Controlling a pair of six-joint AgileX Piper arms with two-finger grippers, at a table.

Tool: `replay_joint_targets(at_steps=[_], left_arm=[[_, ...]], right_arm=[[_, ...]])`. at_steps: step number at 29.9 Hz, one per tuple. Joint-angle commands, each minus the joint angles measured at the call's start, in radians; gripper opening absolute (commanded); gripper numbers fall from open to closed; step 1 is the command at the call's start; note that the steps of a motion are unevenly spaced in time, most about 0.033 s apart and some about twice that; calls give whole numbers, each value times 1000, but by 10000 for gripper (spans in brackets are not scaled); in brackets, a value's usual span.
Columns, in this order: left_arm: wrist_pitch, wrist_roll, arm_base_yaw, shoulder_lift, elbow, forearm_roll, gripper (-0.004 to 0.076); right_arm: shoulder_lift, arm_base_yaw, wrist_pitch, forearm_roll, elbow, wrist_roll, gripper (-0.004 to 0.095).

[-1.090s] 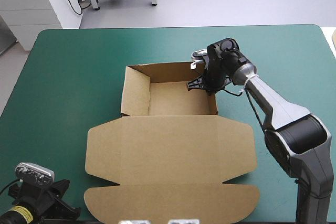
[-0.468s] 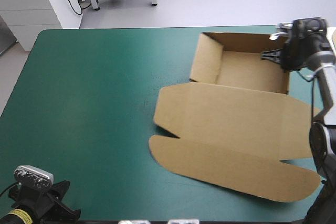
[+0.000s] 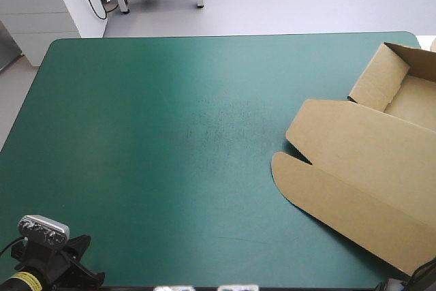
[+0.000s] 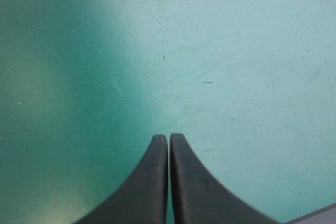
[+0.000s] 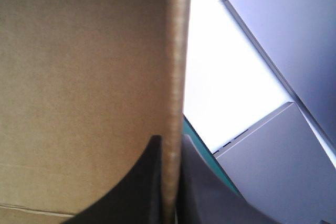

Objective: Fold the box

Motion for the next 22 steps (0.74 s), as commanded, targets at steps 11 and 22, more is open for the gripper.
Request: replay_joint_targets(at_steps=[11, 22], left_arm=[[-51, 0, -5, 12, -22, -5, -8], [-51, -6, -5, 12, -22, -5, -8]], right_arm=[[-40, -57, 2, 123, -24, -60, 393], [-180, -59, 2, 205, -24, -131, 35]])
